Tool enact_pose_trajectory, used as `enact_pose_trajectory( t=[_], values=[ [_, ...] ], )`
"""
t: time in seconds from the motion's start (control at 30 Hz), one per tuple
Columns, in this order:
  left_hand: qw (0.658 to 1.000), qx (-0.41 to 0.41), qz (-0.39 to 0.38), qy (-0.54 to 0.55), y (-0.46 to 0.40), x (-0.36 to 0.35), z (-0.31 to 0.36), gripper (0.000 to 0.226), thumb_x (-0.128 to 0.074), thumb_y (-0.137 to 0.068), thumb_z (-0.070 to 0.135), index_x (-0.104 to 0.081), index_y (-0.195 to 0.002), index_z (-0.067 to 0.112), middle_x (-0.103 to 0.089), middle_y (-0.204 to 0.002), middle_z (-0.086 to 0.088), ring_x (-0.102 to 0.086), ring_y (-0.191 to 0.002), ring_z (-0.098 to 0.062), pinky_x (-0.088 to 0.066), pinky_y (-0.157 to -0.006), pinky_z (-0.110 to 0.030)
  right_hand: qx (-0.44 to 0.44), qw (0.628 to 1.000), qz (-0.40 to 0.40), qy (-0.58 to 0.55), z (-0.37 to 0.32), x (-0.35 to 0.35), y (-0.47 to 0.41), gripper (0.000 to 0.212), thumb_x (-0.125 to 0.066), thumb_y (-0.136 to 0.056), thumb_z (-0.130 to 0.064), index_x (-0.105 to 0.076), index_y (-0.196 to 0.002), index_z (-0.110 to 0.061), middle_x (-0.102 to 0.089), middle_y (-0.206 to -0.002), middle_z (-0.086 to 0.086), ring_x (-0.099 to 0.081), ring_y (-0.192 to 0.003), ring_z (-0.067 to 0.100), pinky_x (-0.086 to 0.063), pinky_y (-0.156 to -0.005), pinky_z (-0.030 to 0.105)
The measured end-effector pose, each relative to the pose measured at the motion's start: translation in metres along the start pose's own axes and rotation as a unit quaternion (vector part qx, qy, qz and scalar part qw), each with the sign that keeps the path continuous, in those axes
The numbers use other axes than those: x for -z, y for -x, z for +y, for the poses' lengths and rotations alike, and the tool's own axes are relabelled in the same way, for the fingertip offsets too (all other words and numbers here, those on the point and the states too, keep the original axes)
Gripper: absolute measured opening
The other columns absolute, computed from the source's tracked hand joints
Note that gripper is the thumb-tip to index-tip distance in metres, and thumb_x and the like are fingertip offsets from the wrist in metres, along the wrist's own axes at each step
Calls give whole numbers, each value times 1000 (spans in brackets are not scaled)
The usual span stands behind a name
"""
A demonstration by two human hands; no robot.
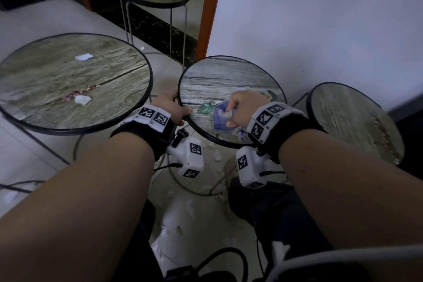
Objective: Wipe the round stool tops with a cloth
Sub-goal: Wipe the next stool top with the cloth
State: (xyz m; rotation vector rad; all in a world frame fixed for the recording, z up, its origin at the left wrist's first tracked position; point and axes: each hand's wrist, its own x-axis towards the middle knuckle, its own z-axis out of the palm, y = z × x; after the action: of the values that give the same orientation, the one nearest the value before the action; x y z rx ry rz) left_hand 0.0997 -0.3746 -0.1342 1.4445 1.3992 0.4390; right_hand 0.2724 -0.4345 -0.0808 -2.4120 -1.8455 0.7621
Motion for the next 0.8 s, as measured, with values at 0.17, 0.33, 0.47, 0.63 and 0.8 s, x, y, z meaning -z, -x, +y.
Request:
enact_pose_trajectory(
  t=[0.17,0.33,0.47,0.63,0.8],
  values=[
    [999,1,-2,-51,-2,4,6,48,-62,-88,16,-48,-134,15,-66,-109,-14,-66,-74,-29,-52,-52,-25,-25,999,-28,20,-7,6,-12,23,-77,-75,-21,-55,-72,-22,-64,-95,1,-59,-86,21,-46,-67,29],
    [997,25,-5,-76,-17,12,16,58,-61,-90,20,-37,-143,14,-61,-123,-14,-62,-106,-33,-51,-90,-39,-39,997,-51,34,-12,8,-22,26,-79,-74,-21,-54,-68,-21,-66,-94,6,-61,-87,25,-48,-70,35],
    [993,28,-21,-115,-23,14,17,62,-64,-88,17,-37,-144,19,-64,-118,-16,-62,-105,-33,-51,-90,-39,-32,998,-45,22,-11,9,-22,20,-76,-77,-26,-59,-75,-17,-68,-89,7,-63,-83,22,-50,-70,31],
    [993,22,-10,-118,-23,18,15,57,-65,-87,24,-44,-140,23,-65,-117,-14,-61,-108,-30,-50,-90,-35,-19,997,-2,-71,-7,7,-24,20,-75,-77,-21,-56,-71,-19,-52,-61,-11,-44,-51,-1,-32,-40,15],
    [994,13,-11,-107,-22,19,14,53,-64,-87,19,-47,-137,25,-68,-110,-13,-61,-83,-25,-49,-79,-30,-11,998,10,-63,-9,6,-36,26,-80,-71,-19,-55,-65,-22,-53,-65,-10,-47,-60,6,-33,-49,20]
  ],
)
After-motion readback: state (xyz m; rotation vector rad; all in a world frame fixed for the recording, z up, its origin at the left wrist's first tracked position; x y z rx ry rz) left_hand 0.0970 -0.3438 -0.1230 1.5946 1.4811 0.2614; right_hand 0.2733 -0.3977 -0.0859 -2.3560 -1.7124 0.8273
